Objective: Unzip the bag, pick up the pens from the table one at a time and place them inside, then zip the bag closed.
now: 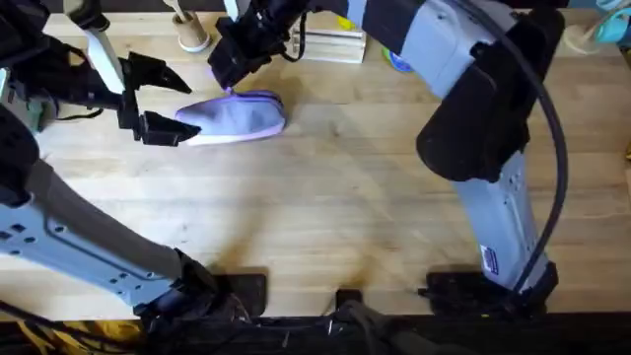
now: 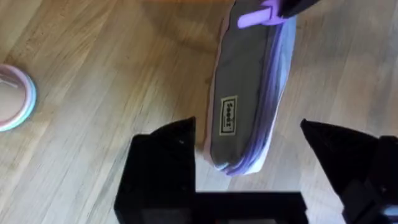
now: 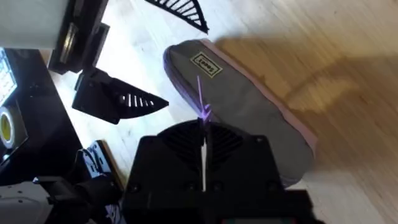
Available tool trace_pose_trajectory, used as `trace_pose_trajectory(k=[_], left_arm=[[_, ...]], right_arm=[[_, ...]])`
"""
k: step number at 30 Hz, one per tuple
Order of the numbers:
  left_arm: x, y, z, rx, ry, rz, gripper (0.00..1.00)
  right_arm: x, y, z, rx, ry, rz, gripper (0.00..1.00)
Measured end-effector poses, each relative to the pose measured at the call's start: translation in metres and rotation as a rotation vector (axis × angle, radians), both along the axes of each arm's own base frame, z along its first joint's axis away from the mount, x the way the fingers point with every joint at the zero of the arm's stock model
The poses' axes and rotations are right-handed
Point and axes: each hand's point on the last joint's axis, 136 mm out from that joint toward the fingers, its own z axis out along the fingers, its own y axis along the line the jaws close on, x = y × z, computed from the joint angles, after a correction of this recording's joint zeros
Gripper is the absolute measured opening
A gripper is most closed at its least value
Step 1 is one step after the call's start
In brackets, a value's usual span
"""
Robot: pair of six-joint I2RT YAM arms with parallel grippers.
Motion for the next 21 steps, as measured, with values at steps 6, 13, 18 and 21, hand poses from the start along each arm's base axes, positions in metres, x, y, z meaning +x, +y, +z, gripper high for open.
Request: trace_pose_trajectory(k=[6,13,18,21], left_arm=[[0.0019,0.0011,-0.0016,0.013,-0.005,-0.002,0.82],[-0.002,0.0048,-0.0072,0.041,0.041,0.01,0.764],[-0.0036,0.0059,-0.0088,0.05,0.057,0.012,0.169],[-0.0035,0.0057,-0.0094,0.054,0.059,0.011,0.045]], right_arm=[[0.0,0.0,0.0001,0.0,0.0,0.0,0.031],[0.0001,0.0001,0.0005,0.001,-0.001,0.0,0.031],[0.0003,0.0002,0.0007,0.002,-0.002,0.0,0.03],[0.0017,-0.0009,0.0008,0.002,-0.003,-0.002,0.03]])
